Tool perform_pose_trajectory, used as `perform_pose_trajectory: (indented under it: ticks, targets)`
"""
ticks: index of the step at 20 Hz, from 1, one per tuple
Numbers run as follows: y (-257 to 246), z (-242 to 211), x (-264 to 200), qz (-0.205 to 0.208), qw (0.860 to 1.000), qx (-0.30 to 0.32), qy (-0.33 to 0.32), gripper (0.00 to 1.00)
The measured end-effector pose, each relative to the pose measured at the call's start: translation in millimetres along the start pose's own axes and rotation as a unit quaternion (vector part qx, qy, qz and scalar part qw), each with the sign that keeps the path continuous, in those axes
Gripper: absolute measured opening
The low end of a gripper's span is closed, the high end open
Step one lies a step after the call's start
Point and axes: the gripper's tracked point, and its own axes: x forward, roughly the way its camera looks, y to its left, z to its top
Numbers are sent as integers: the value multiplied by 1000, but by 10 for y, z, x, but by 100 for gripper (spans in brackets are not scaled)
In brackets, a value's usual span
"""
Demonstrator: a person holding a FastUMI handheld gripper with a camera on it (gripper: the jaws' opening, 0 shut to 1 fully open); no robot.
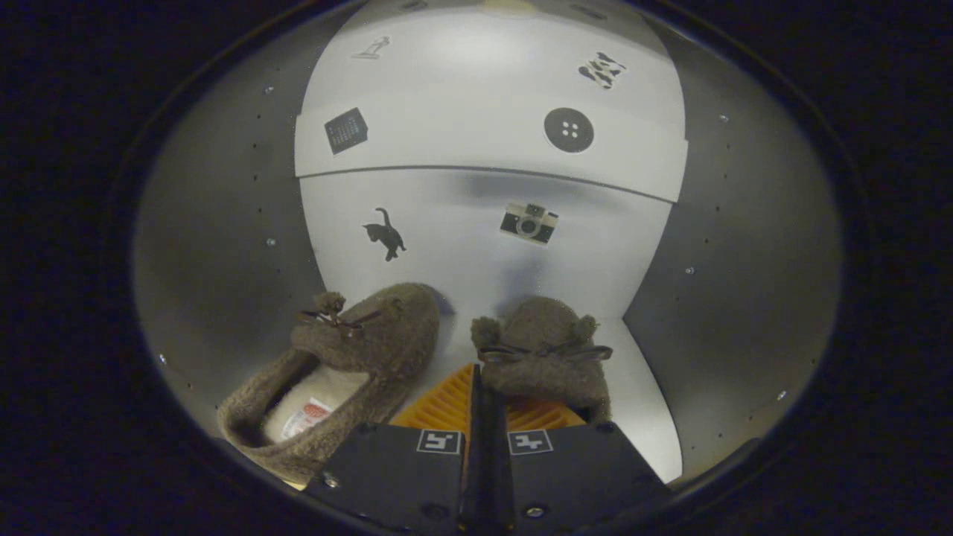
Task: Open the shoe cabinet door, grab the shoes and put them into the shoe cabinet, then close the shoe cabinet door.
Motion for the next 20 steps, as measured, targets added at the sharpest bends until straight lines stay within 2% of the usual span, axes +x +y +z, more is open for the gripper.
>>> perform_pose_trajectory:
  ticks: [3,7,10,12,14,15,20]
  targets:
    - [-21,6,-31,-3,1000,9,-4,14]
    - [48,45,-260,12,999,29,-27,43]
    - [34,56,-629,3,997,33,-69,66]
    - [38,81,-962,1,993,41,-114,66]
    - [134,8,-1242,16,990,43,-136,91]
    - [178,-31,-1418,25,989,42,-140,100]
    - [286,-252,-2170,28,983,26,-179,100]
